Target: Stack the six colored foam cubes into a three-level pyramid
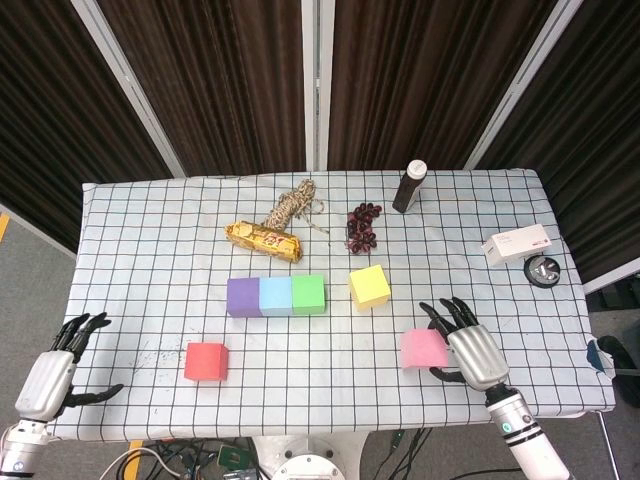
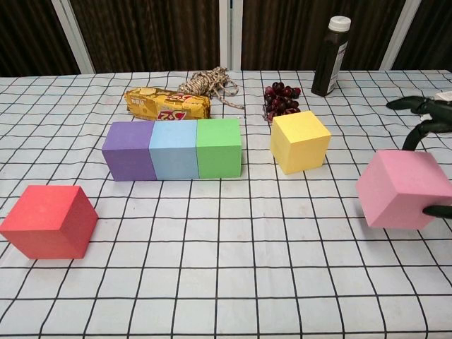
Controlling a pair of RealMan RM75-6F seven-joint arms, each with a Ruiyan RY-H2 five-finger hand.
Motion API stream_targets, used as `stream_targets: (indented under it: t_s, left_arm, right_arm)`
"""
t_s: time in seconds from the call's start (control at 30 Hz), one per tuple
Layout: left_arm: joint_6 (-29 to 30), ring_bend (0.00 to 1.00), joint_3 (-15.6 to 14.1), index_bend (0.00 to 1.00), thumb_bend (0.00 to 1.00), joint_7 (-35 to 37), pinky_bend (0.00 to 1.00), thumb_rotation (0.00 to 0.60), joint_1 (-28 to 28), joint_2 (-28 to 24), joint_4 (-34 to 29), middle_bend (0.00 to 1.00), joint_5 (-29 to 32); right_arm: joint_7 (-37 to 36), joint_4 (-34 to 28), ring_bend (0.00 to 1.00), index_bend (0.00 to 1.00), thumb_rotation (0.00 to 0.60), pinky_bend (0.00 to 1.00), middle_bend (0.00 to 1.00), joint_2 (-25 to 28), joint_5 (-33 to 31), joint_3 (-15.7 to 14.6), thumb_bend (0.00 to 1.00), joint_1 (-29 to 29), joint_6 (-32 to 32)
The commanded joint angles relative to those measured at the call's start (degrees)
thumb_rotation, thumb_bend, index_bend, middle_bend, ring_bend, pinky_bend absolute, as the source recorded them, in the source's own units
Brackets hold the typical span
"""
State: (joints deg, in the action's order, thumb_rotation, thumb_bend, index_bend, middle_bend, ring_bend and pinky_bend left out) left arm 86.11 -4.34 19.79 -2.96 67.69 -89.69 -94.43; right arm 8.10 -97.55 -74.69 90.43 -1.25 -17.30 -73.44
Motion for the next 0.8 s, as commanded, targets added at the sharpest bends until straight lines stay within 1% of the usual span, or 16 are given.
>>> stream_targets:
  t_s: [0.03,0.13,0.3,0.47,0.57,0.67,0.8]
  left_arm:
    - [-0.3,0.01,-0.4,0.04,0.0,0.5,0.02,0.6,-0.5,-0.8,-1.2,0.16,-0.9]
    - [-1.0,0.01,-0.5,0.04,0.0,-0.3,0.02,0.6,-1.4,-1.6,-2.6,0.16,-1.7]
    - [-2.8,0.01,-0.1,0.04,0.0,-2.8,0.02,0.6,-3.3,-2.4,-5.4,0.16,-3.0]
    - [-5.7,0.01,0.1,0.04,0.0,-6.6,0.02,0.6,-5.9,-3.0,-8.5,0.15,-4.6]
    - [-7.6,0.01,0.0,0.04,0.0,-8.4,0.02,0.6,-7.1,-3.2,-10.3,0.15,-4.8]
    - [-10.6,0.01,-0.6,0.04,0.0,-9.8,0.02,0.6,-8.6,-3.6,-11.9,0.14,-4.8]
    - [-13.0,0.01,-0.9,0.04,0.0,-12.4,0.02,0.6,-9.8,-2.9,-13.2,0.13,-4.9]
  right_arm:
    - [-0.5,-2.1,0.06,0.0,0.6,0.0,0.4,2.0,0.7,1.3,0.08,-0.7,-0.6]
    - [0.0,-4.9,0.06,0.0,0.6,0.0,0.41,4.2,0.5,2.8,0.08,-1.9,0.0]
    - [-0.4,-10.3,0.06,0.0,0.6,0.0,0.41,7.7,-1.8,7.0,0.08,-4.1,0.7]
    - [-2.6,-15.1,0.06,0.0,0.6,0.0,0.41,11.1,-7.3,12.1,0.08,-6.6,2.5]
    - [-2.6,-15.9,0.07,0.0,0.6,0.0,0.42,11.9,-10.9,14.7,0.08,-8.0,3.5]
    - [-3.2,-16.1,0.07,0.0,0.6,0.0,0.42,12.6,-13.7,16.2,0.08,-9.1,4.6]
    - [-3.9,-15.8,0.07,0.0,0.6,0.0,0.42,13.2,-14.8,16.5,0.08,-9.6,5.5]
